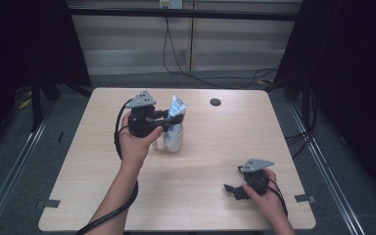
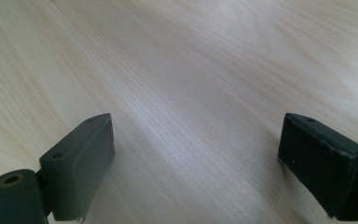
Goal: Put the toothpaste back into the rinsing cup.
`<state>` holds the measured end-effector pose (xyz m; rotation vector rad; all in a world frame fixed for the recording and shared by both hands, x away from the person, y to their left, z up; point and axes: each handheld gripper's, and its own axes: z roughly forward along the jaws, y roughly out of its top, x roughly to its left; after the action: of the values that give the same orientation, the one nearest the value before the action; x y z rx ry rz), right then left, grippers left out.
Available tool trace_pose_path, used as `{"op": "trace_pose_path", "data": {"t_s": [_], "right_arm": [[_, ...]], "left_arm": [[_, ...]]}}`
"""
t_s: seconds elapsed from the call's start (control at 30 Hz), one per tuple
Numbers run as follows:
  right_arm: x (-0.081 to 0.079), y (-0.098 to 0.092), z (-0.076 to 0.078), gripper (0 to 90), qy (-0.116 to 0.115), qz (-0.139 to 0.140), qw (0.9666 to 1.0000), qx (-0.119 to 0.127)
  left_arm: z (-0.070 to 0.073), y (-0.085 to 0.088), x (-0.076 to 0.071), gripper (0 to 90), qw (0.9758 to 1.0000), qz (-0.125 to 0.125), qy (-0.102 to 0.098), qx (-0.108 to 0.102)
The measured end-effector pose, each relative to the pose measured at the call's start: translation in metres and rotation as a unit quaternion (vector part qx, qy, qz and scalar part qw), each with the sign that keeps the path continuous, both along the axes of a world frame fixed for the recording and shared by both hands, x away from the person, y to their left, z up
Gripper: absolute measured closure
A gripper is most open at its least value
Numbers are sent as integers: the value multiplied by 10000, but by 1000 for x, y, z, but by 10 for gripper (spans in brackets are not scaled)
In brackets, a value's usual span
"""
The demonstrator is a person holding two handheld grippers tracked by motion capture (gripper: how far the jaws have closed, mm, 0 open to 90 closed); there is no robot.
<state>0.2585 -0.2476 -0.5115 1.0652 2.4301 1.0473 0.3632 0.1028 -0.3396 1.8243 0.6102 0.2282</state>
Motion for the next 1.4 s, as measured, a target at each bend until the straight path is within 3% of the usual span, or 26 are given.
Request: {"op": "trace_pose_path", "data": {"t_s": [0.53, 0.83, 1.4], "right_arm": [[0, 0, 0, 99, -8, 5, 10000, -2], [0, 0, 0, 99, -5, 2, 10000, -2], [0, 0, 0, 99, -10, 4, 10000, -3]], "left_arm": [[4, 3, 18, 658, 9985, 413, -195, -306], [1, -5, 25, 657, 9976, 533, -371, -259], [-12, -8, 37, 655, 9956, 784, -479, -199]]}}
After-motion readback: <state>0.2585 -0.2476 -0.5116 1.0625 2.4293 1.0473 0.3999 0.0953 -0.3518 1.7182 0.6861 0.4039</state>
